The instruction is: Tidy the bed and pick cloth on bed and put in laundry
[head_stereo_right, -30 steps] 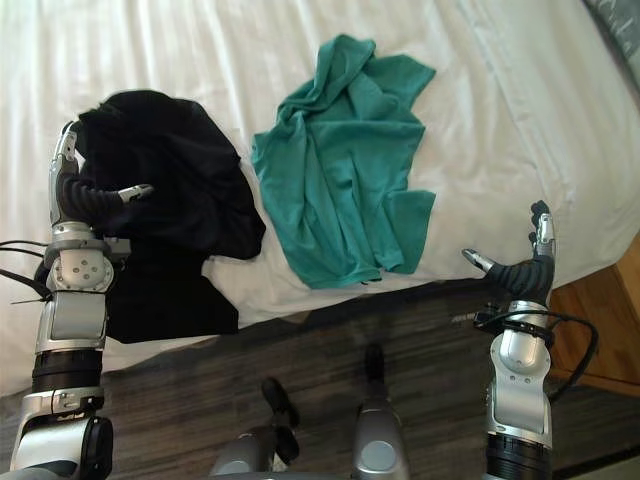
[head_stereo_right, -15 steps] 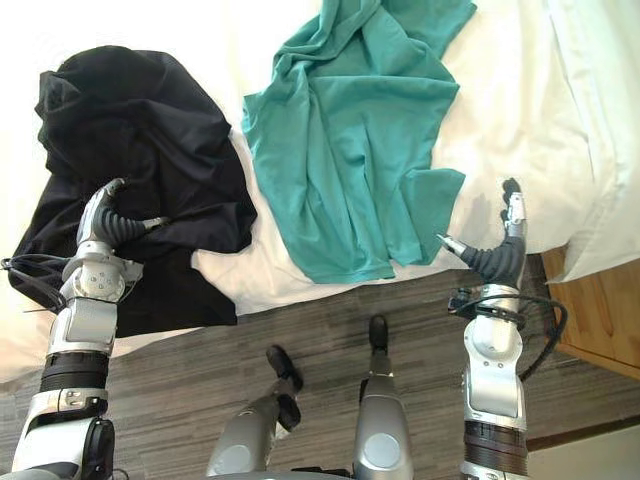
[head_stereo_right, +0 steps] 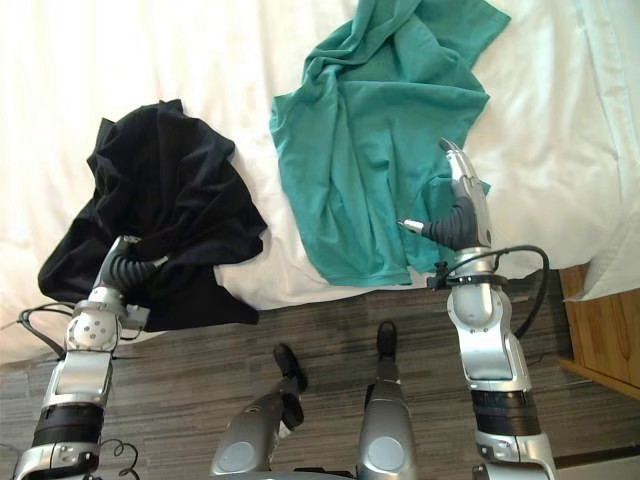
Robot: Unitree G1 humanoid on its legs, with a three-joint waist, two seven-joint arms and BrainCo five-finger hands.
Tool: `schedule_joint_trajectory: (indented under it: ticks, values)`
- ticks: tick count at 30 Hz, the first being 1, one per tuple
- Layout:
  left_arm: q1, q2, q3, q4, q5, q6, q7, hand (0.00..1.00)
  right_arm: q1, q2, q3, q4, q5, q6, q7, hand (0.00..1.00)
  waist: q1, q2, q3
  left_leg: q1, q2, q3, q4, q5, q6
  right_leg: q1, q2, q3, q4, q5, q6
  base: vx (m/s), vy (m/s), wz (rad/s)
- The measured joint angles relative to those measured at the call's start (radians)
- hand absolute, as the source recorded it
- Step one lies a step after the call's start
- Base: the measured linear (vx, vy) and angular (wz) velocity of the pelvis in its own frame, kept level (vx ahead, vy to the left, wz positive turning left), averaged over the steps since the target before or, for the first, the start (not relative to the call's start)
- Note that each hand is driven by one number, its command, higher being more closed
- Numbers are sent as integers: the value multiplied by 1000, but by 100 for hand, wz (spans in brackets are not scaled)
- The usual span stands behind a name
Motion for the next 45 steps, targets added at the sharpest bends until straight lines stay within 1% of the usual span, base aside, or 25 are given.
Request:
schedule_joint_trajectory:
  ticks: [3, 7, 9, 10, 11, 12, 13, 15, 17, 19, 21, 23, 24, 25, 26, 27, 29, 30, 32, 38, 40, 41, 42, 43, 45]
  values:
    - [67, -4, -1, -53, -67, -1, -36, 100, -92, -65, 50, 107, -2, 3, 25, 0, 2, 11, -2, -21, -1, -36, 0, 0, 0, -1, -3, -30, -3, 0, 0, -74, -6, 28]
    - [149, -15, 1, -100, -219, 6, -65, 100, -208, -179, 127, 312, 5, 8, 70, 0, 29, 29, 0, -56, -8, -72, 0, 2, 2, -6, -10, -56, -22, 6, 9, -70, 4, 23]
    - [182, -14, 5, -145, -296, 9, -75, 100, -271, -252, 163, 404, 5, 2, 82, 0, 32, 53, -4, -84, -15, -96, -1, 10, 12, -16, -17, -77, -29, 17, 19, -88, 23, 32]
    - [201, -2, 13, -176, -348, 9, -75, 100, -321, -289, 193, 457, 4, -2, 94, 100, 38, 61, -3, -94, -19, -100, -4, 17, 14, -27, -19, -78, -29, 26, 19, -90, 37, 19]
    - [201, 11, 13, -183, -385, 9, -76, 100, -350, -314, 211, 493, 4, -6, 106, 100, 43, 65, -3, -97, -23, -101, -7, 23, 15, -29, -21, -78, -30, 31, 20, -130, 52, 11]
    - [190, 34, 12, -203, -446, 8, -75, 100, -397, -366, 247, 566, 4, -26, 117, 100, 52, 75, -4, -105, -30, -111, -10, 33, 19, -34, -23, -80, -31, 40, 20, -124, 46, 13]
    - [185, 39, 12, -211, -460, 5, -75, 100, -414, -377, 252, 585, 4, -30, 118, 100, 53, 81, -5, -112, -33, -117, -10, 36, 22, -36, -25, -82, -31, 42, 22, -164, 61, 25]
    - [174, 56, 8, -249, -508, 3, -75, 100, -464, -384, 261, 647, -13, -35, 122, 100, 57, 86, -6, -123, -43, -140, -13, 43, 20, -38, -34, -93, -32, 42, 22, -126, 51, 23]
    - [174, 55, -16, -297, -549, 0, -72, 100, -484, -384, 261, 685, -73, -34, 122, 100, 64, 89, -10, -123, -47, -154, -31, 52, 12, -37, -35, -100, -32, 42, 22, -136, 55, 17]
    - [174, 37, -68, -329, -572, 1, -63, 100, -480, -371, 260, 693, -140, -12, 122, 100, 76, 86, -29, -109, -47, -158, -69, 78, 9, -36, -29, -104, -32, 43, 20, -81, 31, 8]
    - [172, -29, -130, -356, -586, 8, -42, 100, -439, -306, 222, 696, -173, 29, 113, 100, 83, 76, -66, -97, -45, -159, -84, 89, 5, -32, -22, -104, -32, 44, 18, 0, 0, 0]
    - [175, -116, -207, -373, -586, 26, -27, 100, -360, -186, 175, 698, -196, 59, 84, 100, 80, 51, -114, -76, -40, -163, -85, 93, 11, -9, -12, -108, -33, 37, 8, 64, -23, -4]
    - [177, -142, -228, -366, -586, 29, -25, 100, -334, -149, 166, 699, -199, 66, 80, 100, 76, 40, -128, -67, -37, -163, -87, 93, 11, -2, -8, -107, -33, 33, 4, 93, -44, -9]
    - [167, -181, -253, -326, -583, 27, -23, 100, -291, -102, 165, 699, -188, 72, 74, 100, 74, 20, -146, -52, -31, -161, -90, 93, 11, 12, -1, -106, -33, 28, 1, 81, -53, -10]
    - [142, -225, -272, -222, -564, 24, -14, 100, -234, -45, 159, 699, -168, 70, 71, 100, 67, -4, -172, -37, -24, -159, -91, 93, 10, 27, 7, -107, -33, 20, -5, 88, -59, -7]
    - [132, -245, -273, -168, -546, 26, -4, 100, -212, -20, 158, 699, -153, 67, 68, 100, 59, -14, -182, -30, -20, -159, -91, 92, 10, 35, 10, -109, -32, 16, -6, 89, -65, -4]
    - [97, -276, -289, 1, -501, 34, 39, 100, -132, 80, 138, 698, -64, 54, 54, 100, 44, -54, -205, 0, -5, -155, -87, 87, 2, 60, 26, -107, -32, 5, -12, 80, -64, -10]
    - [90, -276, -298, 33, -490, 35, 46, 100, -115, 102, 126, 697, -33, 50, 51, 100, 40, -59, -208, 7, -2, -154, -86, 86, 1, 67, 29, -106, -33, 3, -14, 59, -51, -11]
    - [85, -277, -316, 91, -443, 37, 88, 100, -49, 187, 107, 680, 146, 45, 43, 100, 25, -75, -217, 44, 5, -141, -87, 80, -6, 96, 36, -100, -33, -3, -16, 38, -34, -13]
    - [87, -279, -317, 110, -424, 37, 148, 100, 171, 326, 99, 630, 524, 43, 56, 100, 16, -80, -220, 102, 7, -133, -92, 75, -11, 156, 37, -106, -37, -9, -13, -3, -2, -3]
    - [113, -293, -316, 114, -424, 34, 161, 100, 260, 367, 81, 582, 610, 43, 57, 100, 16, -86, -233, 105, 5, -161, -92, 73, -10, 167, 30, -131, -13, -33, -6, -9, 13, 37]
    - [132, -301, -318, 120, -424, 32, 168, 100, 304, 389, 62, 554, 648, 41, 57, 100, 12, -90, -234, 103, 4, -186, -92, 74, -10, 173, 25, -146, 24, -58, -2, -6, 14, 78]
    - [183, -303, -310, 120, -426, 21, 170, 100, 357, 416, 29, 526, 685, 39, 57, 100, 5, -97, -242, 102, 2, -242, -92, 73, -9, 174, 18, -160, 95, -109, 1, 19, 5, 110]
    - [219, -301, -301, 118, -427, 10, 167, 100, 393, 429, 8, 505, 707, 32, 57, 100, -3, -105, -251, 93, -1, -284, -92, 72, -7, 174, 18, -132, 132, -138, -2, 44, 4, 127]
    - [273, -295, -288, 116, -468, -8, 166, 100, 458, 444, -28, 482, 713, 6, 52, 100, -2, -119, -267, 77, -9, -375, -91, 81, -5, 176, 31, 3, 170, -182, -25, 130, 18, 144]
